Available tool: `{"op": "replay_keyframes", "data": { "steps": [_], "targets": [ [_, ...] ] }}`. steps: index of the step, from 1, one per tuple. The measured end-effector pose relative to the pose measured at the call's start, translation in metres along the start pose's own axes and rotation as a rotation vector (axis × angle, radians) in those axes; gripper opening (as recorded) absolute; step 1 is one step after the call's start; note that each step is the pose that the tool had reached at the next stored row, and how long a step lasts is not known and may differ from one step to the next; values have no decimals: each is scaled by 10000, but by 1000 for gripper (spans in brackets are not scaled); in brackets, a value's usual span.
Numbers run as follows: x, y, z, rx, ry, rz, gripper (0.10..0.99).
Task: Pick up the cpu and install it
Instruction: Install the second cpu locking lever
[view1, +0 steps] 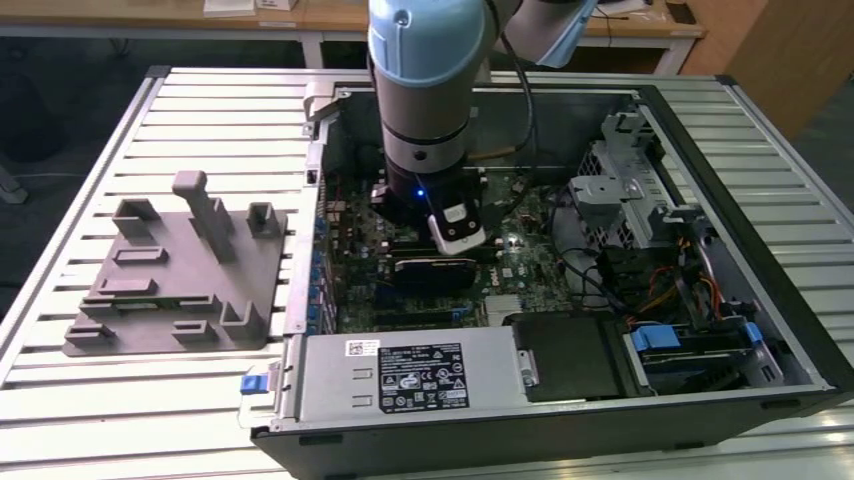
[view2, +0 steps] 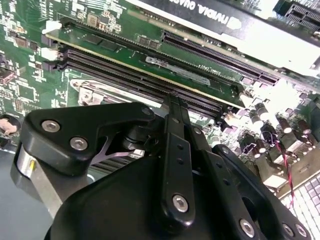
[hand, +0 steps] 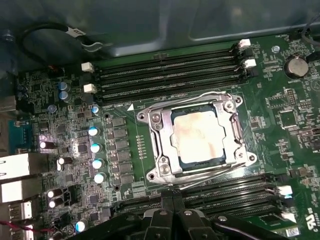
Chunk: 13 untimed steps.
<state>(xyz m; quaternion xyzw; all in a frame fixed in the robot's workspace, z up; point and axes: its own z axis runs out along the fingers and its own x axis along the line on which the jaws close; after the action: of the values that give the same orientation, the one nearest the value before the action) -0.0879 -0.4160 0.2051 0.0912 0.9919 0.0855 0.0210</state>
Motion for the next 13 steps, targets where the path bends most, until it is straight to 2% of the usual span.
{"op": "replay_keyframes", "data": {
  "steps": [3,7,13],
  "targets": [
    [13,-8,23,-50,14,-6,106],
    [46,-17,42,-190,42,-12,106],
    [61,-22,60,-546,113,-31,106]
  ]
}}
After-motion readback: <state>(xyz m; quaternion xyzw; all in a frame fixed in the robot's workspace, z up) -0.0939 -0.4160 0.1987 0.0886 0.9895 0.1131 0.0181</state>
